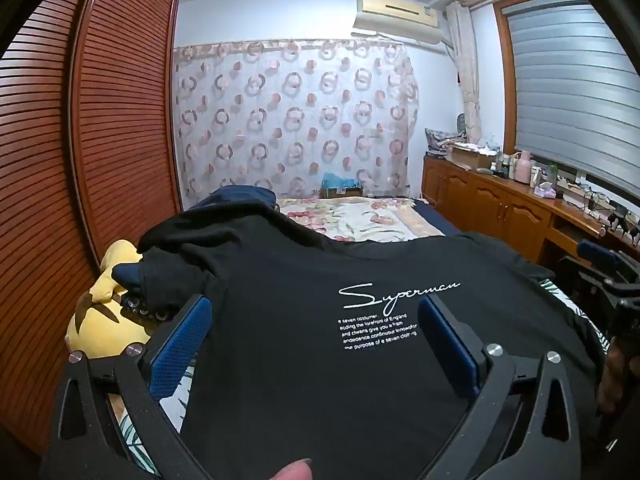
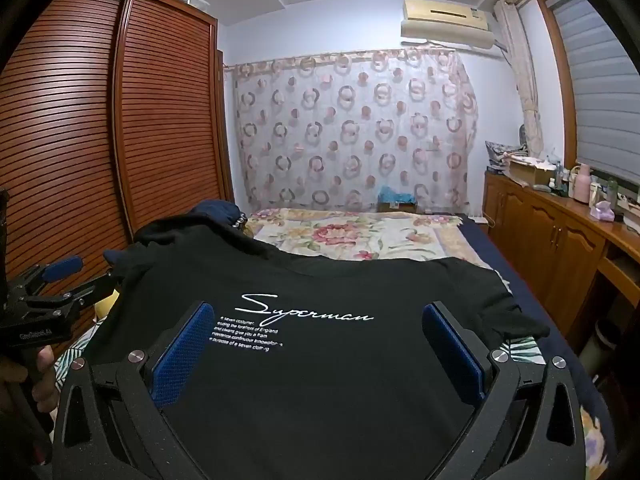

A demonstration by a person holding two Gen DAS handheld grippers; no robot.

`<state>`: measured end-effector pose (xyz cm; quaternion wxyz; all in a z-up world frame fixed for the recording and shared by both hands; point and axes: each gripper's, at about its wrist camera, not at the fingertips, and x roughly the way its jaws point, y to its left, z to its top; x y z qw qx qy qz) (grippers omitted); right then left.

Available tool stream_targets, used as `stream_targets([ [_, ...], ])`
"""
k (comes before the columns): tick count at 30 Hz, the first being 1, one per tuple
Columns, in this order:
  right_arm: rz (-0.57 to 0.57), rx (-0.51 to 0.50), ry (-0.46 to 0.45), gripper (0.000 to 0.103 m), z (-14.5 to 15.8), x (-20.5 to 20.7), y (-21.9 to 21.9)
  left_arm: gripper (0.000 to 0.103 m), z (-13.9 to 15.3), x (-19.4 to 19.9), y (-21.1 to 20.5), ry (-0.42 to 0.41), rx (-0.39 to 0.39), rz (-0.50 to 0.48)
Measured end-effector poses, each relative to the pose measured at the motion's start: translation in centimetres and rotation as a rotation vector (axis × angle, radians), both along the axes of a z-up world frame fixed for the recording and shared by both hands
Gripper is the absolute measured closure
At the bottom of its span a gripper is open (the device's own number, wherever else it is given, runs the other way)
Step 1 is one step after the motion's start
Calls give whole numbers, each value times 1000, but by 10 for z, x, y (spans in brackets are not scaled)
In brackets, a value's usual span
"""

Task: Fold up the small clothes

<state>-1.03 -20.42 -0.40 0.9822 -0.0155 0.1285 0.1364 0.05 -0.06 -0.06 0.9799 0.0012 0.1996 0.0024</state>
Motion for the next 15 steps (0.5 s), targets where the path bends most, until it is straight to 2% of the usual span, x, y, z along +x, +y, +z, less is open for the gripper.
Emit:
stream_targets([
  [4,-5,3,-5,0,1,0,-1,0,1,0,0,7,0,0],
  [6,-7,4,-8,0,0,0,0,0,-1,-4,5,9,-23,-5],
  [15,-13,14,-11,0,0,-1,2,0,5,-2,6,9,-19,0],
])
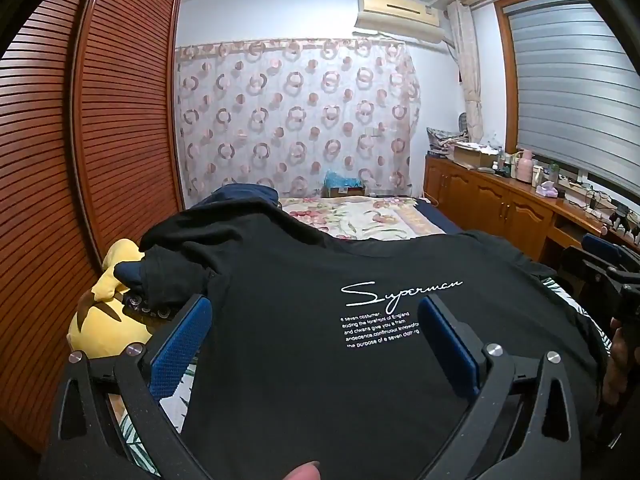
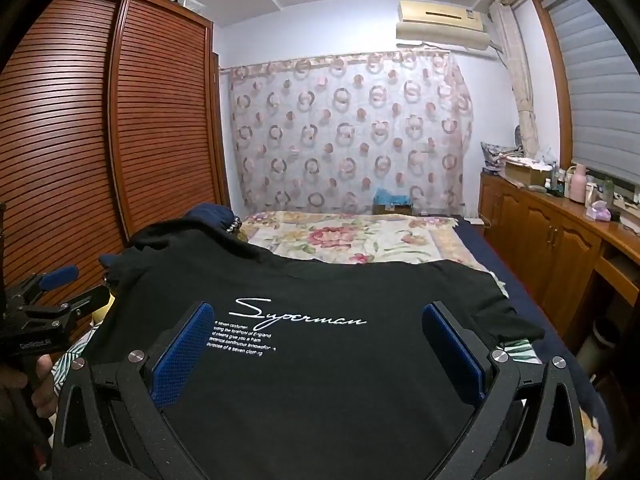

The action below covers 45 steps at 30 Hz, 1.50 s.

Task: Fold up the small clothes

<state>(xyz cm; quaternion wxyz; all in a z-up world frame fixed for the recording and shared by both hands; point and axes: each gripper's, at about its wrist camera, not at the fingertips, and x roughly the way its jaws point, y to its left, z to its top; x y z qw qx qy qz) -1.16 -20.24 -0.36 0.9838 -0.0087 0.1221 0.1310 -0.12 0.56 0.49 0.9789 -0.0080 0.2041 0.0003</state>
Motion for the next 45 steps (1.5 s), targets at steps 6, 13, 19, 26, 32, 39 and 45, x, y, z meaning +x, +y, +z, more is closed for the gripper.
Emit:
stream_targets([
  [6,-1,-1,-4,0,1,-1,0,0,-2,-1,0,-8,6,2],
  [13,-4,-2,-6,0,1,-1,-1,0,-3,0,1,-8,10,2],
  [19,-6,-1,-7,0,1,-1,-2,0,-2,0,1,-10,10,0],
  [26,-7,-2,-9,0,1,-2,-2,0,-2,-1,1,-12,11,1],
  [32,-9,-3,-10,0,1,-2,-2,0,-2,-1,1,-14,11,0],
  [39,-10,-2,-10,0,1,-2,-2,0,2,-1,-1,-18,13,3],
  [45,-9,-3,-11,0,1,-3,-2,0,2,-2,-1,-19,13,3],
])
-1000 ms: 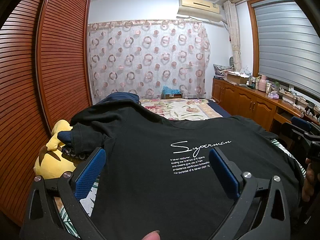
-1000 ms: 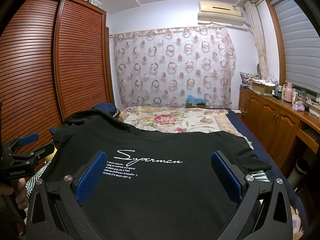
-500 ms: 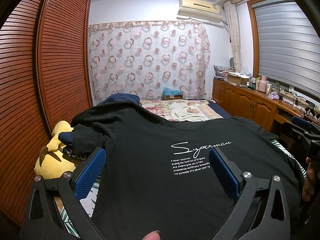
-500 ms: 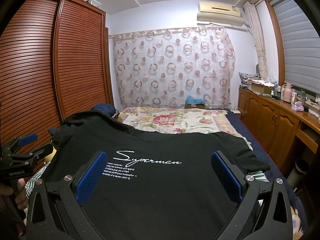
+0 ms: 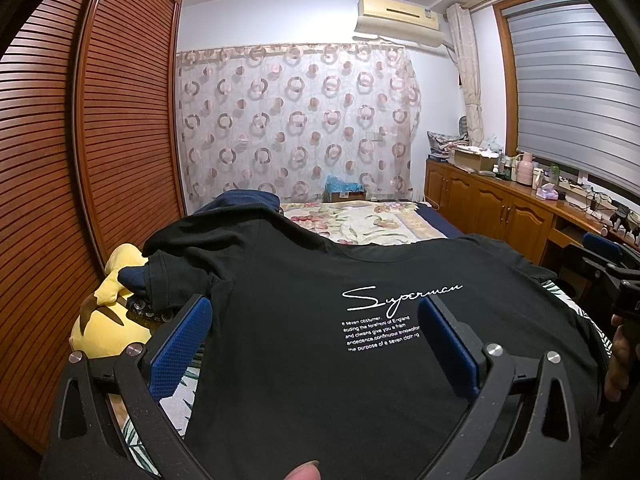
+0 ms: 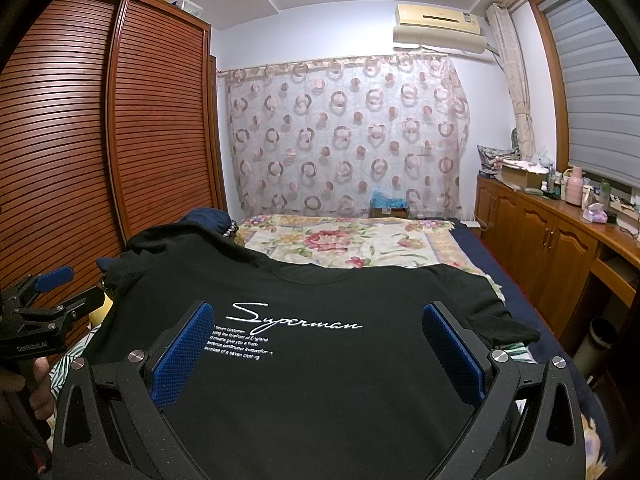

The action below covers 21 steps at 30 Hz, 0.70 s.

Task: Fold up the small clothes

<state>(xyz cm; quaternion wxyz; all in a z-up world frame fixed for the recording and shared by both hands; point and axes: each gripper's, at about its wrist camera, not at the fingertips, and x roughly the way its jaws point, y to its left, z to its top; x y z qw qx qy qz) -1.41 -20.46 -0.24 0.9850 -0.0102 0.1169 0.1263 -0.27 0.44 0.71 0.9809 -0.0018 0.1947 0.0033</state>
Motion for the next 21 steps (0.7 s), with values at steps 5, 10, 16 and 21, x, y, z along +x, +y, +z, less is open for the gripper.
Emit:
stream_targets([
  [5,-1,1,-2,0,1,-1,-1,0,1,0,1,-1,2,0],
  [10,-1,1,-2,0,1,-1,-1,0,0,0,0,-1,2,0],
  [16,0,3,-2,0,2,0,-2,0,0,-1,0,-2,1,0],
  [21,-2,2,-3,0,2,-1,-2,0,0,-1,0,-2,2,0],
])
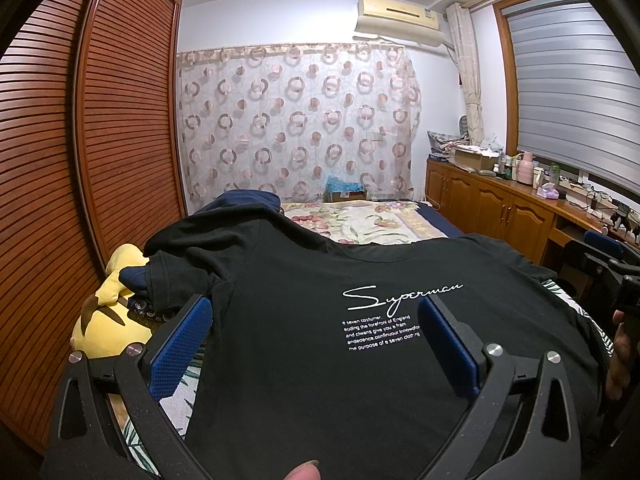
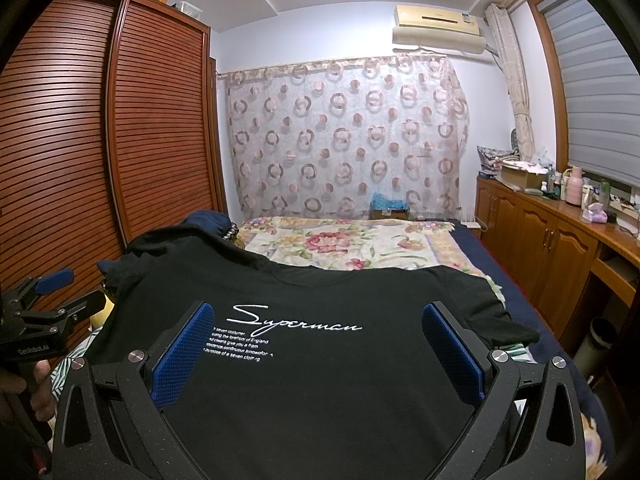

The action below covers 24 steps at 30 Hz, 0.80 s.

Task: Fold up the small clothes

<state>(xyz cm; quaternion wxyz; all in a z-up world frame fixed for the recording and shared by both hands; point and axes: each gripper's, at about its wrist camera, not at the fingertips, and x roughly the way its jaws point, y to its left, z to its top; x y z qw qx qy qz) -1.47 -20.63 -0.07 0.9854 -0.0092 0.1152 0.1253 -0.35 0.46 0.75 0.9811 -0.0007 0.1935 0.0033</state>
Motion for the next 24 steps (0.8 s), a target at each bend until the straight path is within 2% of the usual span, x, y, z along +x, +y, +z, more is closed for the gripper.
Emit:
stream_targets([
  [15,12,-6,-2,0,0,2,4,0,0,1,2,5,6,2],
  [24,99,-53,5,0,9,26,17,0,-5,28,48,60,10,-17],
])
